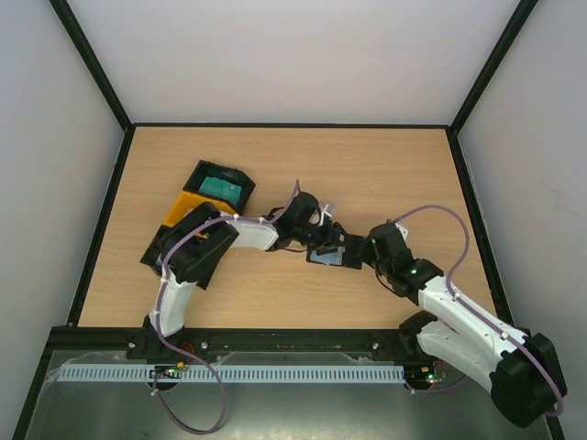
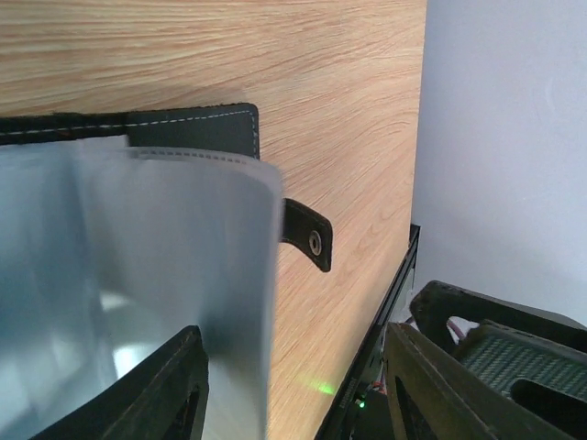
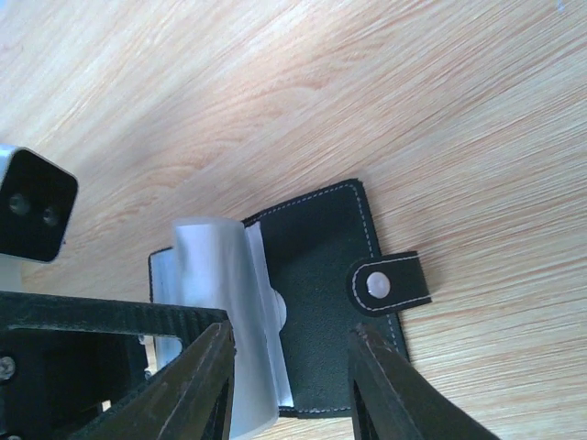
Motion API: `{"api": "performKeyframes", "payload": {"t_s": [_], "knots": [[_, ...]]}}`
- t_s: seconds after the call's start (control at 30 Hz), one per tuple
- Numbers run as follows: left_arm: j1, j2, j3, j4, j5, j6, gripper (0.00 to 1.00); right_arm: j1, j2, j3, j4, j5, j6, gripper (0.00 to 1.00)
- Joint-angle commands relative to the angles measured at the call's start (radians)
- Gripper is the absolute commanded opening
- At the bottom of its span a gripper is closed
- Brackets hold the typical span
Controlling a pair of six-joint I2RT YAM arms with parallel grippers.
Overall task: Put the credit cards into the card holder
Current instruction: Open the card holder at the center of the board.
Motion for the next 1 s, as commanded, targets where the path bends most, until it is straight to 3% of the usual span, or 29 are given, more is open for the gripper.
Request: {"api": "performKeyframes", "payload": {"t_s": [0.0, 0.2, 0.37, 0.73, 0.97], "knots": [[-0.018, 0.03, 0.049, 0.025, 0.028, -0.013, 0.54, 0.004, -0.055, 0.024, -0.081, 0.093, 0.032, 0.34], [-0.037, 0.058, 0.089, -0.012, 0.021, 0.003, 0.56, 0.004, -0.102, 0.036, -0.126, 0.146, 0.051, 0.35], [-0.047, 0.083, 0.137, -0.152, -0.033, 0.039, 0.56, 0.004, -0.099, 0.054, -0.142, 0.167, 0.052, 0.36], [-0.051, 0.149, 0.178, -0.278, -0.053, 0.007, 0.5, 0.004, -0.092, 0.097, -0.163, 0.189, 0.06, 0.37], [-0.05, 0.059, 0.202, -0.327, -0.084, 0.075, 0.42, 0.004, -0.055, 0.125, -0.142, 0.142, 0.024, 0.37]]}}
